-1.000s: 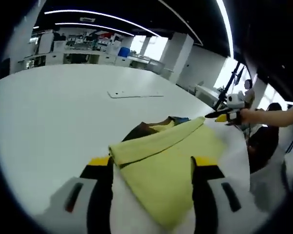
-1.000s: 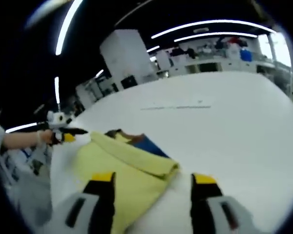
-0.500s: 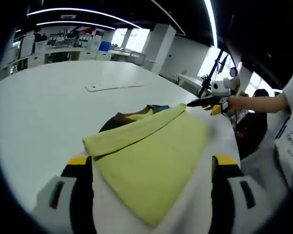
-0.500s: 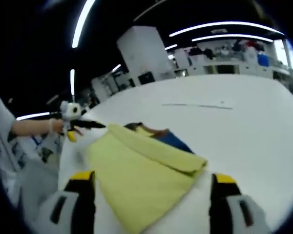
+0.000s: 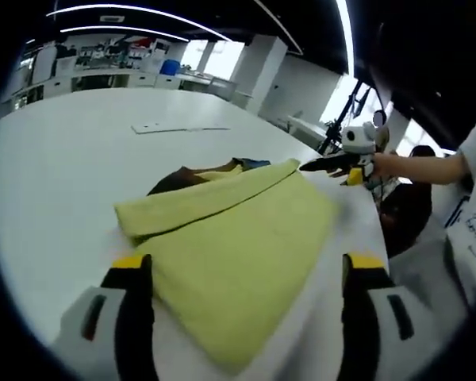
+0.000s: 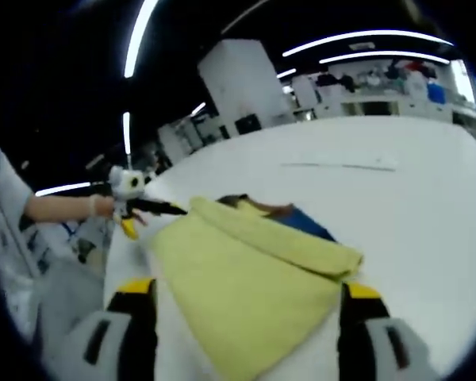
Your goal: Fold the garment on the visible template until the final outline fits inside the template.
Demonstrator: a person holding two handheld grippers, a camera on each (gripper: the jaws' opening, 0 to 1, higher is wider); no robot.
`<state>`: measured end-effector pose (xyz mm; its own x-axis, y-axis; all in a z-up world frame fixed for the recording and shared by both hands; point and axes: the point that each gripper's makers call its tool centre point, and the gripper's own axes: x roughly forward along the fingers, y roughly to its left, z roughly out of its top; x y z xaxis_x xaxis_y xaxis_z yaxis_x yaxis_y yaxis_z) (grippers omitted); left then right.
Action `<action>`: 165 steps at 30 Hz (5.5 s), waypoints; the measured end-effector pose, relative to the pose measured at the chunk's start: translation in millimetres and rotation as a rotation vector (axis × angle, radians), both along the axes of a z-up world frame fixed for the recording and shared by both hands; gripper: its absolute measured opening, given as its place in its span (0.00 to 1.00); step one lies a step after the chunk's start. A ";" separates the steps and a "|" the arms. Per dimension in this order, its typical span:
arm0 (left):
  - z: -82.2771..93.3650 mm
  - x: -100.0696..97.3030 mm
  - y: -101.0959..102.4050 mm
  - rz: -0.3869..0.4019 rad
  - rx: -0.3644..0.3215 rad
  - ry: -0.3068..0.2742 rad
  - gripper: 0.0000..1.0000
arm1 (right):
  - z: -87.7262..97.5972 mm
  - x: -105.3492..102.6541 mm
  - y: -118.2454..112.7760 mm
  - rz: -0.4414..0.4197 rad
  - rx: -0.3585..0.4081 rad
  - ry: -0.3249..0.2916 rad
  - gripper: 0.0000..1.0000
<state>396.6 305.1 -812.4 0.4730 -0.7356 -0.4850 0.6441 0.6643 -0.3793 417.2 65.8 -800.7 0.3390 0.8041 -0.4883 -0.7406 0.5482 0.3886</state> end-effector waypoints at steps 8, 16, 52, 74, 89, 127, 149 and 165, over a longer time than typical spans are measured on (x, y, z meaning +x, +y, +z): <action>0.8 15.1 2.0 0.040 -0.005 -0.022 0.96 | -2.7 3.3 10.2 -0.007 0.022 0.011 0.93; 5.0 36.5 -1.9 0.071 -0.025 -0.070 0.95 | -2.2 24.4 15.3 -0.022 0.045 0.002 0.93; 0.8 82.7 6.3 0.207 -0.102 -0.051 0.91 | -13.8 77.7 4.1 -0.178 0.072 0.025 0.84; 14.0 40.0 27.5 0.200 -0.067 -0.073 0.90 | -0.7 38.1 -19.9 -0.203 0.074 -0.004 0.82; 14.6 -13.0 64.0 0.208 -0.024 -0.082 0.76 | 1.5 -2.7 -43.7 -0.216 0.023 -0.009 0.79; -17.7 -76.5 69.0 0.300 -0.015 -0.012 0.18 | -39.4 -63.1 -59.9 -0.122 -0.152 -0.059 0.09; -21.4 -69.9 63.4 0.294 -0.025 -0.016 0.12 | -43.3 -67.0 -51.9 -0.143 -0.089 -0.023 0.00; -19.1 -69.2 61.3 0.230 0.038 -0.056 0.00 | -33.3 -66.0 -62.4 -0.155 -0.060 -0.029 0.00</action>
<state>327.3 366.4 -831.5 0.6525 -0.5873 -0.4790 0.4937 0.8089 -0.3193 351.2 3.5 -834.0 0.4711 0.7107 -0.5225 -0.6559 0.6783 0.3313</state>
